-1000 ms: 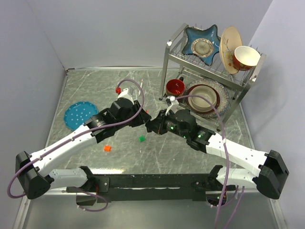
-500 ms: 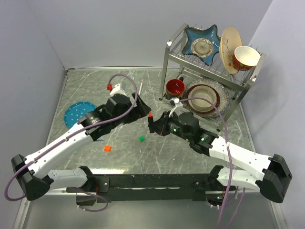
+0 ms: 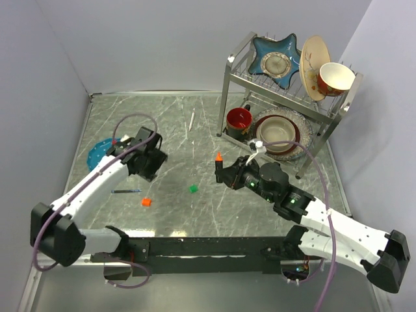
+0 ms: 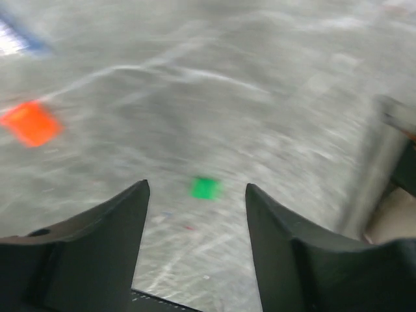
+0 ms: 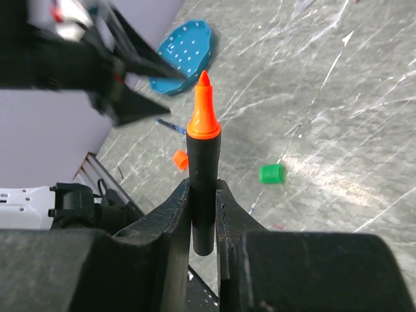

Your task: Insert the pens into the pen caps

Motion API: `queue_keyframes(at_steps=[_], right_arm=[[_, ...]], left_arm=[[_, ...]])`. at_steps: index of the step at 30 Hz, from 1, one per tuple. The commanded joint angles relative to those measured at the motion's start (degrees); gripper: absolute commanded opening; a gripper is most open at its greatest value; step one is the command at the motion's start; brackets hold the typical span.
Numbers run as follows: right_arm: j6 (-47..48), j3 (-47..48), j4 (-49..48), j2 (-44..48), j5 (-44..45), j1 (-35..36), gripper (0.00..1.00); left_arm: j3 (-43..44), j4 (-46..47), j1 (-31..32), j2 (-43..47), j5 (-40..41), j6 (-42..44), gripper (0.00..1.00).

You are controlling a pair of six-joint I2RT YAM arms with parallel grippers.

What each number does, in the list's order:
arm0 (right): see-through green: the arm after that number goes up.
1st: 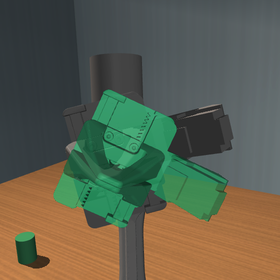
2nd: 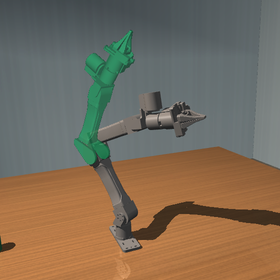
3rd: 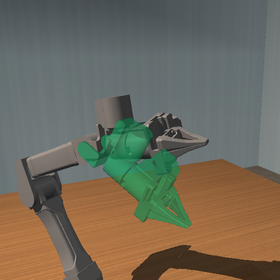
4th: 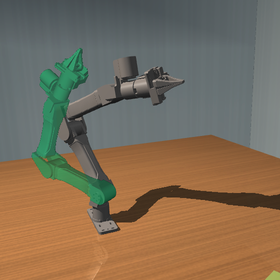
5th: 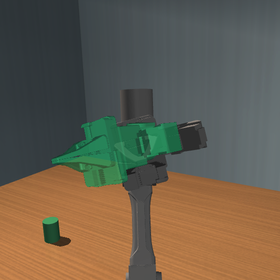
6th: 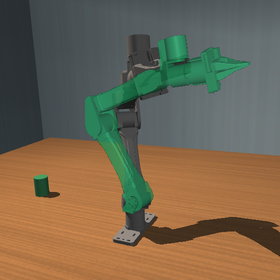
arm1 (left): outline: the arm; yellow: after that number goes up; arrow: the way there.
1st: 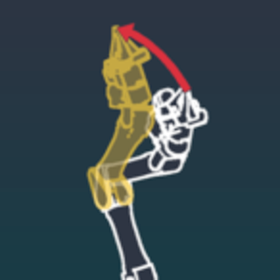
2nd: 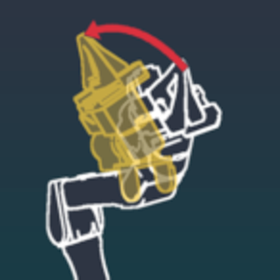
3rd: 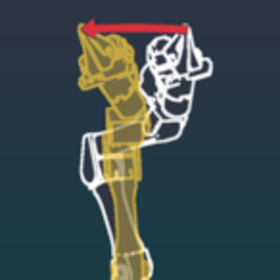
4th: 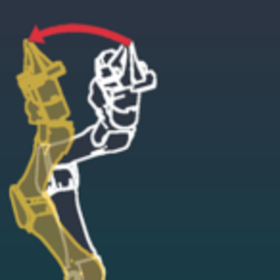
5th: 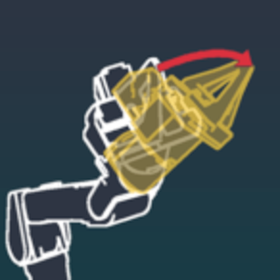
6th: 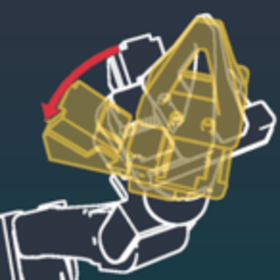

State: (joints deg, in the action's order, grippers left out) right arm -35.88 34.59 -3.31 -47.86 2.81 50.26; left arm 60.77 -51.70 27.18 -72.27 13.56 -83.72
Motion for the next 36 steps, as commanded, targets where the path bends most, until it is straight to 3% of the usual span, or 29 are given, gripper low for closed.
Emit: queue_keyframes(at_steps=[1,8,15,36], right_arm=[[2.7,-0.3,0.1,2.1,1.7,-0.1,0.00],[3.2,-1.6,0.9,3.8,3.0,-0.1,0.00],[3.3,-2.1,2.0,5.8,5.0,-0.1,0.00],[2.2,-2.5,2.3,5.8,6.3,-0.1,0.00]], left_arm=[[-5.9,-5.8,-4.8,-0.2,-7.3,-6.7,0.59],[-12.1,-6.2,-5.5,3.1,-5.5,-13.4,0.64],[-14.3,-8.0,-6.0,5.1,-2.8,-17.9,0.62],[-20.9,-2.7,-7.4,0.7,0.0,-17.5,0.61]])
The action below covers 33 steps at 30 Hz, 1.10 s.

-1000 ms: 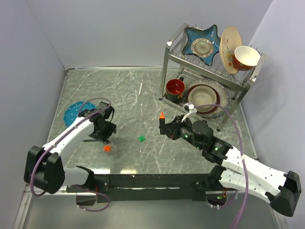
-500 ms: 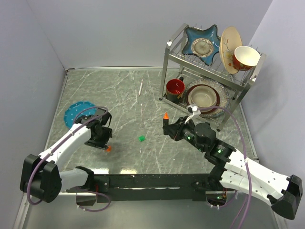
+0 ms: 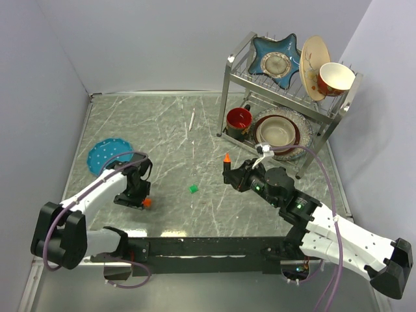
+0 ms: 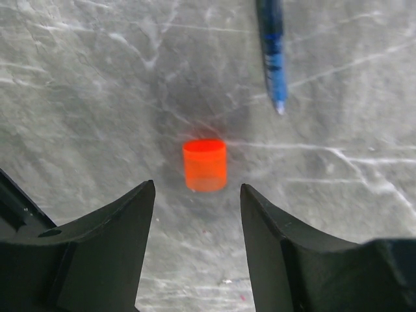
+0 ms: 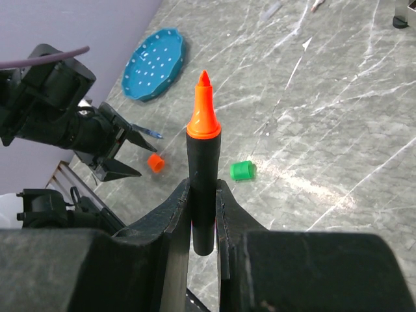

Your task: Insert the pens into the pen caps

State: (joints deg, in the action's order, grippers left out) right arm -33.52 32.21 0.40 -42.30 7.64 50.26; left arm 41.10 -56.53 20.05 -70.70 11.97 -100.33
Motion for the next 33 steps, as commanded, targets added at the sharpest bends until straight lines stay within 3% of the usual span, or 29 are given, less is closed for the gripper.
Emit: queue_keyframes(at_steps=[1,7,18,22,31,33], right_arm=[[0.1,0.0,-1.2,0.4,1.7,-0.1,0.00],[-0.2,-0.1,-0.8,1.7,2.2,-0.1,0.00],[-0.7,0.3,-1.0,0.5,0.7,-0.1,0.00],[-0.3,1.3,-0.8,-0.8,-1.6,-0.1,0.00],[-2.8,-0.4,-2.7,-2.5,-8.2,0.0,0.00],[-3.0,-0.5,-4.4,-4.6,-12.2,0.0,0.00]], left_arm=[[-2.0,3.9,-0.3,-1.3,1.4,-0.5,0.61],[-2.8,6.8,-0.4,-5.1,1.3,1.5,0.64],[-5.2,8.4,-0.4,-5.2,2.3,2.2,0.54],[-7.1,10.6,-0.4,-3.8,1.7,3.9,0.43],[-9.4,13.7,-0.3,3.9,1.7,10.0,0.02],[-8.1,15.0,-0.2,6.3,1.9,12.8,0.01]])
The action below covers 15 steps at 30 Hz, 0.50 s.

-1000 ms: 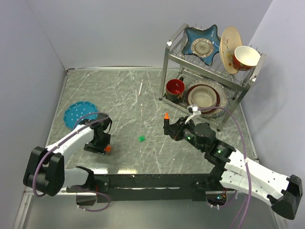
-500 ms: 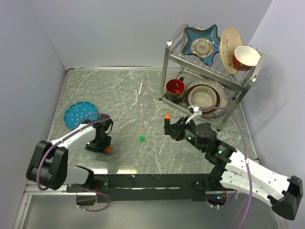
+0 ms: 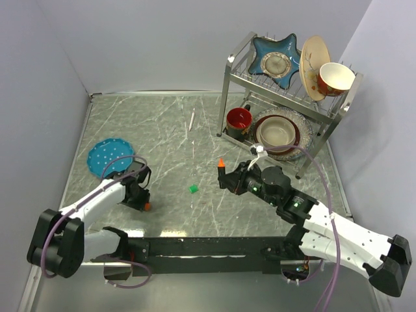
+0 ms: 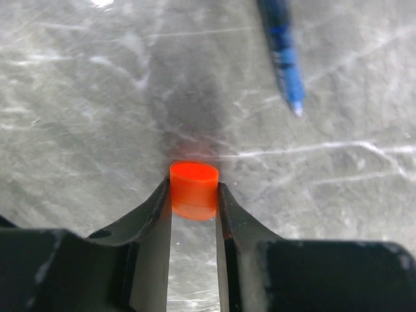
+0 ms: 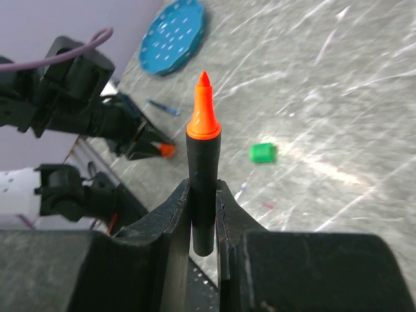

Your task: Insert the pens into the pen caps

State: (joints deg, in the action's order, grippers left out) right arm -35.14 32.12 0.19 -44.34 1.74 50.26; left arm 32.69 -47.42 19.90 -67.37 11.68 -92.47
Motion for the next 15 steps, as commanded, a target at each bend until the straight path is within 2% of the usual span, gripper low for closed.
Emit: queue_keyframes(at_steps=[1,8,13,15], right_arm=[[-1.4,-0.4,-4.9,-3.5,-7.4,0.1,0.00],[-3.0,1.9,-12.2,-15.9,-14.5,3.3,0.00],[-2.8,6.8,-15.6,-24.2,-13.5,7.9,0.00],[-3.4,8.2,-17.2,-27.3,-13.3,9.1,0.00]], left_arm=[[1.0,6.4,0.0,3.7,2.2,7.8,0.01],[7.0,13.1,2.8,11.7,1.6,23.8,0.01],[6.3,24.1,3.8,20.0,-6.6,31.6,0.01],[7.4,24.9,4.0,21.0,-8.7,33.0,0.01]])
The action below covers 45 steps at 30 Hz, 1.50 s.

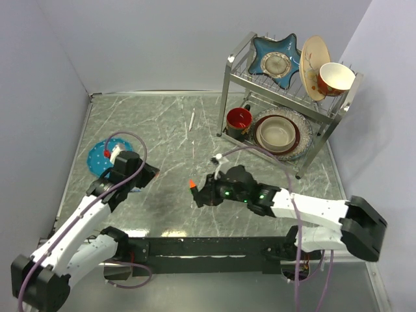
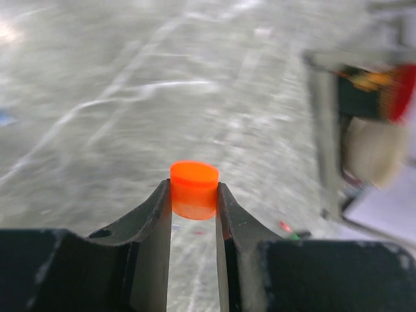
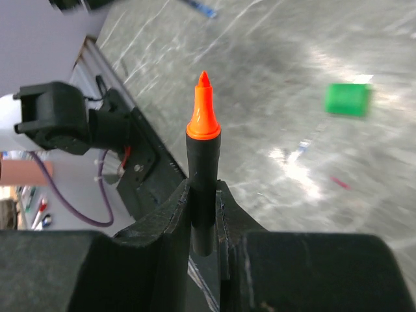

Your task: Insert the pens into the pen caps

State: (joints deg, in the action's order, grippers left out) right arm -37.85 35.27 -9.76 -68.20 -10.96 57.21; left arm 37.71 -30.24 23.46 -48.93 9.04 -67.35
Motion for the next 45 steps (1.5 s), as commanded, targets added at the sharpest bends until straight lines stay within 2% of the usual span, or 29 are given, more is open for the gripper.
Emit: queue_keyframes(at_steps=[1,7,14,25,45], right_arm=[[-0.8,5.5,-8.8,-4.5,-0.5,2.6,0.00],[-1.4,9.9,-10.3,-11.2,-0.3,4.2,0.00],[-1.7,12.5,-10.7,-15.5,-0.5,4.7,0.00],[-1.4,15.5,-10.2,-18.1,-0.5,4.8,0.00],[-0.4,19.3,-9.4,-19.1,1.8,4.6,0.00]], left_arm=[[3.1,6.8,0.6,2.4,-6.6,9.1,0.01],[4.7,5.5,0.9,2.6,-8.2,13.5,0.01],[3.8,6.6,1.1,3.9,-10.4,13.8,0.01],[3.2,5.7,1.1,5.6,-13.8,13.4,0.01],[2.0,0.9,1.2,8.9,-14.5,13.5,0.01]])
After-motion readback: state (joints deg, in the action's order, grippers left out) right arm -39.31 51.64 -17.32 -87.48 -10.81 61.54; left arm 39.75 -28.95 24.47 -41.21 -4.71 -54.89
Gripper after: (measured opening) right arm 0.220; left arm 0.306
